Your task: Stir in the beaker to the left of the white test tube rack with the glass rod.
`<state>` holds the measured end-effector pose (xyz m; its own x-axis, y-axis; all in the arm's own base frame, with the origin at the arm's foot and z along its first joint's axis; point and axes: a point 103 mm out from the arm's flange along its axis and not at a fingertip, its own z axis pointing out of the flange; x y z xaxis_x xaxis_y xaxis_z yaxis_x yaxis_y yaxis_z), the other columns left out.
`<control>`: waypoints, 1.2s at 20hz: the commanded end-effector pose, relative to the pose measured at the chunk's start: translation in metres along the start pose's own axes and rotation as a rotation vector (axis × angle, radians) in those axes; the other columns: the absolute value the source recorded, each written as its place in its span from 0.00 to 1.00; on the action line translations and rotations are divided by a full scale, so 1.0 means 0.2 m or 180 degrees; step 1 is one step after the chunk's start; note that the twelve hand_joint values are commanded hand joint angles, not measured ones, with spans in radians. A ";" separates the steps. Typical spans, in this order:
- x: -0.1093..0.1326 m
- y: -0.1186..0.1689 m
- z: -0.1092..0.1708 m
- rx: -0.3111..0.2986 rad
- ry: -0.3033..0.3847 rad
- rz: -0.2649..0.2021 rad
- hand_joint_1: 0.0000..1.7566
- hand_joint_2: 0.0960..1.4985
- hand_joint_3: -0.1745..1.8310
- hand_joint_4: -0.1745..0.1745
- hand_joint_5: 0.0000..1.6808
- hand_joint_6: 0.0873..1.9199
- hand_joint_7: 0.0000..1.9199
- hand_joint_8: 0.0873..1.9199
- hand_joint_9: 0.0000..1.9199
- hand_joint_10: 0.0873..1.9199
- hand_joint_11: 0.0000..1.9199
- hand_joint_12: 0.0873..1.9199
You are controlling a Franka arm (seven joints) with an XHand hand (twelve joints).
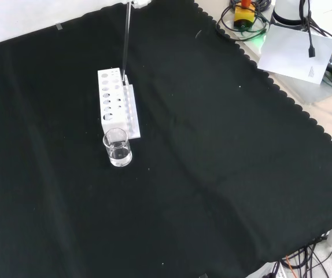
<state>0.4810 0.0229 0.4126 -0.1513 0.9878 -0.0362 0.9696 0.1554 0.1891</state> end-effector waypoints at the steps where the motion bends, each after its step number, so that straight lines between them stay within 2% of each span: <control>1: 0.06 0.02 0.02 0.0014 0.0028 -0.0057 0.74 0.50 0.35 0.00 0.63 0.33 0.61 0.56 0.88 0.42 0.88 0.36; 6: 0.14 0.08 0.03 0.0013 0.0069 -0.0131 0.74 0.50 0.35 0.00 0.63 0.33 0.61 0.56 0.89 0.42 0.88 0.36; 14: 0.30 0.24 0.05 -0.0051 0.0228 -0.0370 0.74 0.51 0.35 0.00 0.63 0.32 0.61 0.56 0.89 0.42 0.88 0.36; 19: 0.37 0.33 0.11 -0.0049 0.0290 -0.0533 0.74 0.51 0.35 0.00 0.64 0.32 0.61 0.56 0.89 0.42 0.88 0.36; 24: 0.39 0.39 0.19 -0.0066 0.0307 -0.0592 0.74 0.51 0.34 0.00 0.64 0.32 0.61 0.56 0.89 0.42 0.88 0.36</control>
<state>0.5372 0.0987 0.3947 -0.3074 0.9514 0.0169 0.9347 0.2986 0.1926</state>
